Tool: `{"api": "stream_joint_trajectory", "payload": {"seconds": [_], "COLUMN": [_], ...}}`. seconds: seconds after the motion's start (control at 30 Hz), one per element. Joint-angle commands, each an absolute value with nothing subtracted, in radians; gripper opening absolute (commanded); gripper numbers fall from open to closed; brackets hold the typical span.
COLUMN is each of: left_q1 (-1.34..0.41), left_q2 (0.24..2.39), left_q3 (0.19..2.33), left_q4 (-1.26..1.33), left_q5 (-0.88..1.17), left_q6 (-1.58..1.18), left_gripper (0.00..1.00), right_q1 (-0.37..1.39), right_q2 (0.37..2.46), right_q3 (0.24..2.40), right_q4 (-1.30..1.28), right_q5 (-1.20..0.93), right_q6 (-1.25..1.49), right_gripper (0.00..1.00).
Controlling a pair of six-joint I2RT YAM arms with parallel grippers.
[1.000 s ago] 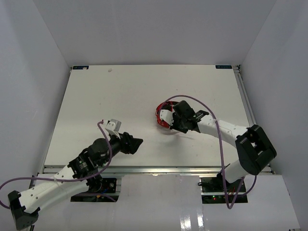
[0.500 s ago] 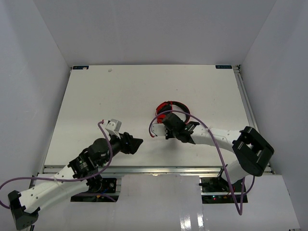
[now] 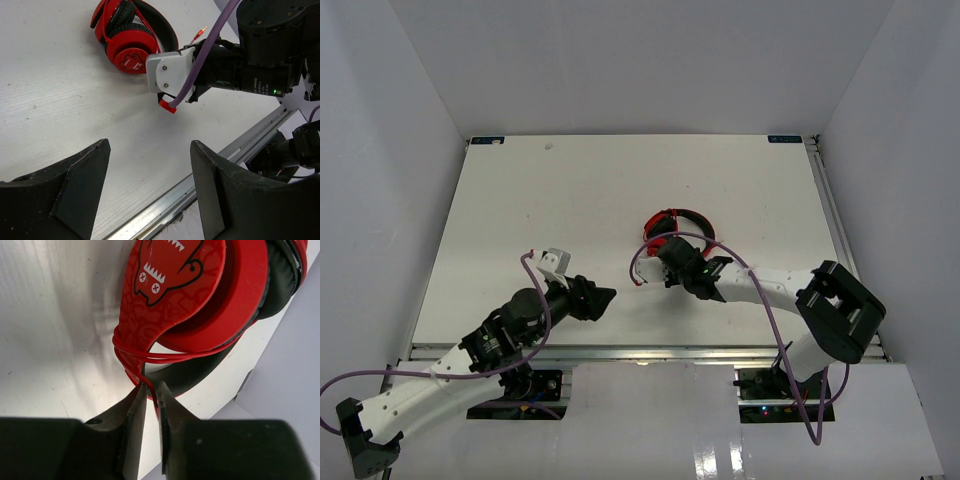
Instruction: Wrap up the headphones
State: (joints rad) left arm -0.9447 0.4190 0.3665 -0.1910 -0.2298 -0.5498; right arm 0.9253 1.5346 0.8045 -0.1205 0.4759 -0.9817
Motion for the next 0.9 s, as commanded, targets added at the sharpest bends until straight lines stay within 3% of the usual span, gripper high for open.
{"api": "stream_joint_trajectory", "payload": {"seconds": [0.0, 0.87], "left_q1": [-0.942, -0.942], "left_q2": [0.4, 0.396], "left_q3": [0.354, 0.359], "left_q4": [-0.209, -0.216], "left_q5": [-0.245, -0.244], "left_q6": [-0.548, -0.549], "left_gripper": [0.76, 0.76], "right_q1": [0.928, 0.871], "right_q2": [1.542, 1.498], "right_q3": [0.795, 0.817], "right_q4": [-0.037, -0.067], "right_q5": [0.492, 0.376], "right_q6": [-1.014, -0.982], "right_gripper": [0.26, 0.45]}}
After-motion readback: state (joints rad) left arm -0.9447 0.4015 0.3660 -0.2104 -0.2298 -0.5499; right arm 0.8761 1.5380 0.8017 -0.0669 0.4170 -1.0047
